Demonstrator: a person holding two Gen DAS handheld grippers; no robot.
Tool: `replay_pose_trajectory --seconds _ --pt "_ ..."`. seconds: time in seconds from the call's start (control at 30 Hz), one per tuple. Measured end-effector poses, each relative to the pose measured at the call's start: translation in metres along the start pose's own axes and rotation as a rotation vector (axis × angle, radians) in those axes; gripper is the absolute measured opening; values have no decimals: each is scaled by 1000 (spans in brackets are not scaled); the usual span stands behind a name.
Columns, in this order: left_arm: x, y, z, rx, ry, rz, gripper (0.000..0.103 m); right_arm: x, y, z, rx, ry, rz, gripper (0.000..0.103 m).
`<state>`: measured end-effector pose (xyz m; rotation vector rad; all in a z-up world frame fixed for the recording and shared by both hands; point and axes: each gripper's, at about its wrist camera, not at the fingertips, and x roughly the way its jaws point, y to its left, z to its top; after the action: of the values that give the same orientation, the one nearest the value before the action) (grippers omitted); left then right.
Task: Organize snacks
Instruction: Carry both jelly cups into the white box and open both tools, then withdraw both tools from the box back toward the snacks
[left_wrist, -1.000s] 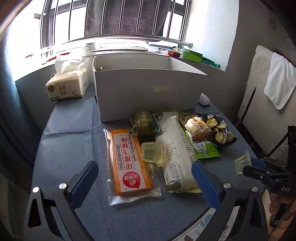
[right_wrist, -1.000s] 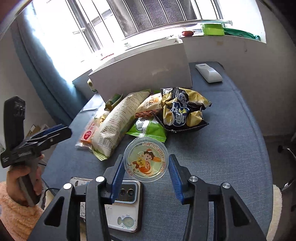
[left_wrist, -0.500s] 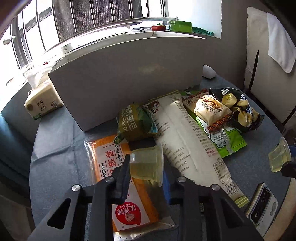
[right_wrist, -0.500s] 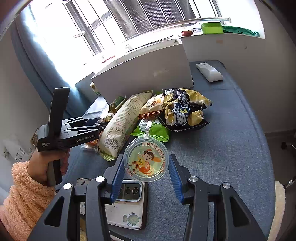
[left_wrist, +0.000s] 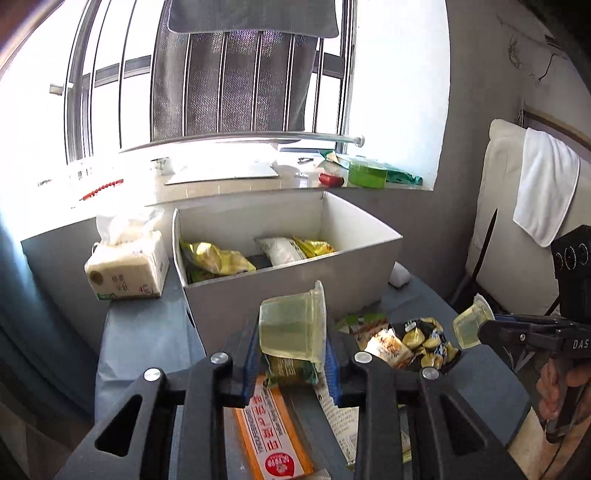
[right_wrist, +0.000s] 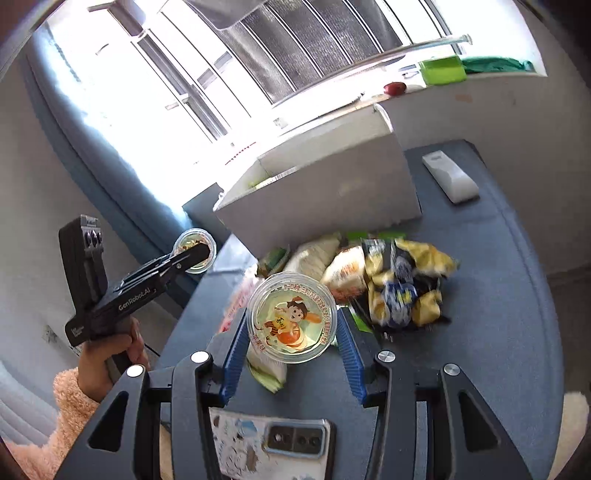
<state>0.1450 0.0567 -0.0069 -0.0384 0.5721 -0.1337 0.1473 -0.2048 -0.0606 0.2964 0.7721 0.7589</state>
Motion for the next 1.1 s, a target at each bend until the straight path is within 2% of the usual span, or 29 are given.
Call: replay_pose_trajectory --seconds 0.13,0.27,0.37,0.47,0.5,0.57,0.6,0.63,0.67,0.7,0.9,1.1 --pt "16 16 46 -20 -27 -6 33 16 9 63 -20 -54 -6 51" --pt "50 28 82 -46 -7 -8 32 46 10 117 4 -81 -45 51" --pt "75 37 97 -65 33 0 33 77 2 146 52 -54 -71 51" --pt "98 45 100 -68 62 59 33 104 -7 165 56 -26 -156 51" --pt "103 48 99 -79 69 63 36 111 -14 168 66 -17 -169 51" --pt "114 54 96 -100 117 68 84 120 -22 173 81 -9 -178 51" --pt "118 56 94 -113 146 71 102 122 -27 176 82 -5 -187 55" --pt "117 55 87 -115 164 79 103 124 -29 177 83 1 -214 77" --pt "115 55 84 -112 167 95 103 125 -32 178 91 6 -244 92" --pt "111 56 82 -112 160 98 103 122 -35 177 97 8 -252 103" --pt "79 54 77 -132 104 92 103 87 -19 164 28 -89 -233 103" --pt "30 42 64 -120 50 76 103 62 -2 145 -5 -100 -171 103"
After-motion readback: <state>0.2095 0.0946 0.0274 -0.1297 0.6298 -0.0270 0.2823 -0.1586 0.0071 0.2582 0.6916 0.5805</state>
